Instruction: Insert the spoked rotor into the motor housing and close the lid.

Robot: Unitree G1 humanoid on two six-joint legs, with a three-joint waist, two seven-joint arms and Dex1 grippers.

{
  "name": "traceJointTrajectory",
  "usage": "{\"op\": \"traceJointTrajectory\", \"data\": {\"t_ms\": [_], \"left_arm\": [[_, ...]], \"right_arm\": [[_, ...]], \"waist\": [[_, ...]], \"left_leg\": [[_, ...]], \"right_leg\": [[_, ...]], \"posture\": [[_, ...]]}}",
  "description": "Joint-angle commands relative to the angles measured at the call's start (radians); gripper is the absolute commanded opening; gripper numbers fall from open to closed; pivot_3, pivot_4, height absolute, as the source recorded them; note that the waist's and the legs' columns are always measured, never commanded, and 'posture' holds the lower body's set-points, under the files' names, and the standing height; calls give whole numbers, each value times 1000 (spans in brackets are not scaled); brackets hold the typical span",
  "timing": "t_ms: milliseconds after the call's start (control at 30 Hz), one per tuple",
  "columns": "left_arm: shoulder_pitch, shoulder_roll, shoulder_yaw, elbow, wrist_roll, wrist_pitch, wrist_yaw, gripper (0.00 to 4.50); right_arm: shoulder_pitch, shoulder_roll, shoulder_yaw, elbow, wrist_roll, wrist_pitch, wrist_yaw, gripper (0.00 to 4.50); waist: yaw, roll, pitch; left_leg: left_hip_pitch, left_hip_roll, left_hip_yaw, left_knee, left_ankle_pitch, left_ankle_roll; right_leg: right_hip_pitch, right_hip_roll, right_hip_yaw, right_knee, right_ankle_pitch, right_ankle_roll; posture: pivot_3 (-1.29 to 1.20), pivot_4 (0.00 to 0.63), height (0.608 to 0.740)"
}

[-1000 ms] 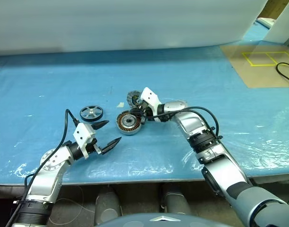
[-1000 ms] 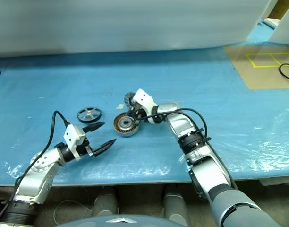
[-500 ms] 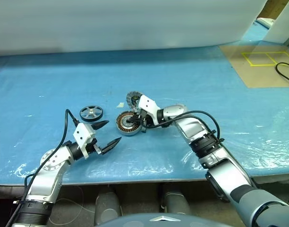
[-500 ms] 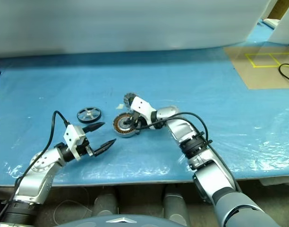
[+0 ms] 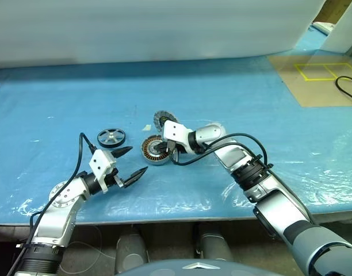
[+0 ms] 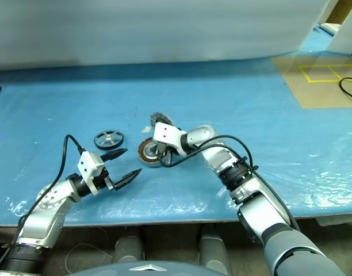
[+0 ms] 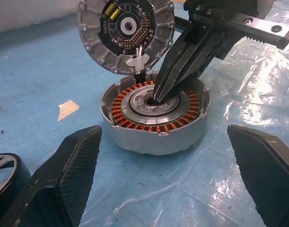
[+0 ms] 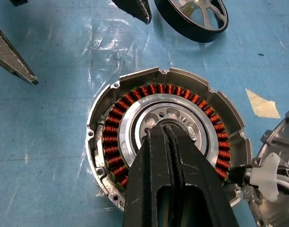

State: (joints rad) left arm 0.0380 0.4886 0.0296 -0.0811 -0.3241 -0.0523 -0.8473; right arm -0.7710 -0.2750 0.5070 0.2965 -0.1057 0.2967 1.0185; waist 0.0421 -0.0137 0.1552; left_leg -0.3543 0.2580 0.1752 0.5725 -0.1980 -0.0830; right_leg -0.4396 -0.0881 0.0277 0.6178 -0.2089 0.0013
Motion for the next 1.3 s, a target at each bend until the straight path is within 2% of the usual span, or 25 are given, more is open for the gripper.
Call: {"op": "traceJointTrajectory", "data": {"t_ms": [33,267,533,1000,1133,1300], "left_arm": [[-2,4,-1,-17,2,0,0,4500],[1,4,7,-18,-3,2,-1,4500],[5,-17,27,-11,-33,-1,8,4500],[96,-57,111,-64,-123,33,57,4500],[95,-12,158,-107,-168,87,46,4500],[14,130,211,-111,-230,234,6,4500]], "right_arm": [[-4,-5,30,15,-46,-28,-11,27],[-27,51,-116,71,61,15,-57,27],[-17,79,-223,94,148,-66,-63,27],[98,34,-228,-29,196,-151,13,27],[107,4,-224,-46,199,-160,44,27],[124,-27,-215,-76,213,-140,89,27]], "waist": [[0,0,0],[0,0,0],[-1,0,0],[0,0,0],[0,0,0],[1,0,0]], "left_leg": [[0,0,0,0,0,0],[0,0,0,0,0,0],[-2,0,0,0,0,0],[-2,0,0,0,0,0],[-2,0,0,0,-1,2],[-2,0,0,0,-1,2]], "right_leg": [[0,0,0,0,0,0],[0,0,0,1,0,0],[-2,0,0,0,0,0],[-2,0,0,0,0,0],[-2,0,0,0,0,0],[-2,0,0,0,0,0]], "posture": [[0,150,740],[0,150,740],[0,150,740],[0,150,740],[0,150,740],[0,150,740]]}}
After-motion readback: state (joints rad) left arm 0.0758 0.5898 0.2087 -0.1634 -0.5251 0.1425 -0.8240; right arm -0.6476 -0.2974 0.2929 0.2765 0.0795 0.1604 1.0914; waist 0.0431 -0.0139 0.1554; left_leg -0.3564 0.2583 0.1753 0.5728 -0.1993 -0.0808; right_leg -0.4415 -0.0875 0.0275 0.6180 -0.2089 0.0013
